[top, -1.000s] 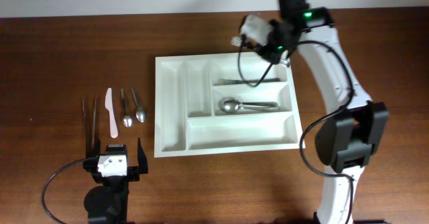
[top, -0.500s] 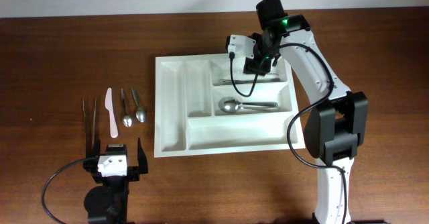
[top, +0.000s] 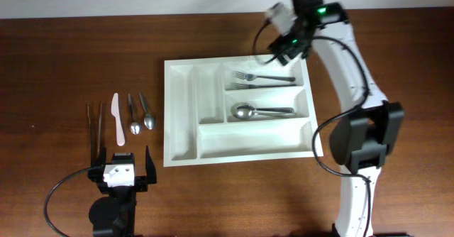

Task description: Pack container

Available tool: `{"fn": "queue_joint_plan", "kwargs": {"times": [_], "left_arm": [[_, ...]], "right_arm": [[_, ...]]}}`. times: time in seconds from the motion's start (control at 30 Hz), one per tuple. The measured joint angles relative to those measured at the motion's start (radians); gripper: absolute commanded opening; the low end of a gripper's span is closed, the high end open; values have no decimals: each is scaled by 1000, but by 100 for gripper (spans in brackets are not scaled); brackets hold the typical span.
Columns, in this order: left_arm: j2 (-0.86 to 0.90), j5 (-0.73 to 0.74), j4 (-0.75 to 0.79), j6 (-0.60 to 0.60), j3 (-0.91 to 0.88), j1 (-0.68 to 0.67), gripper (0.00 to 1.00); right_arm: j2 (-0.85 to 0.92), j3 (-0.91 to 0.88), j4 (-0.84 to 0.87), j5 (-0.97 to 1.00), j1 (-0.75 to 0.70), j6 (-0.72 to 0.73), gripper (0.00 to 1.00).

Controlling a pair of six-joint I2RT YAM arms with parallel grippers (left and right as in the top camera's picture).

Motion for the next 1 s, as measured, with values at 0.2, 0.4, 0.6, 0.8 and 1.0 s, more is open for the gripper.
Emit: {"fn": "queue_joint_plan", "kwargs": {"times": [0.2,0.4,0.6,0.8,1.0], "left_arm": [[0,0,0,0,0,0,99],[0,0,0,0,0,0,99],[0,0,0,0,0,0,99],[0,0,0,0,0,0,99],[0,17,46,0,0,0,99]], "right_arm": [[-8,22,-52,71,-151,261,99],[-9,22,-54,92,-276,364,99],[-8,22,-54,92,-332,393,99],[-9,22,-54,92,-333,398,99],[-9,22,-54,92,-333,397,99]]}}
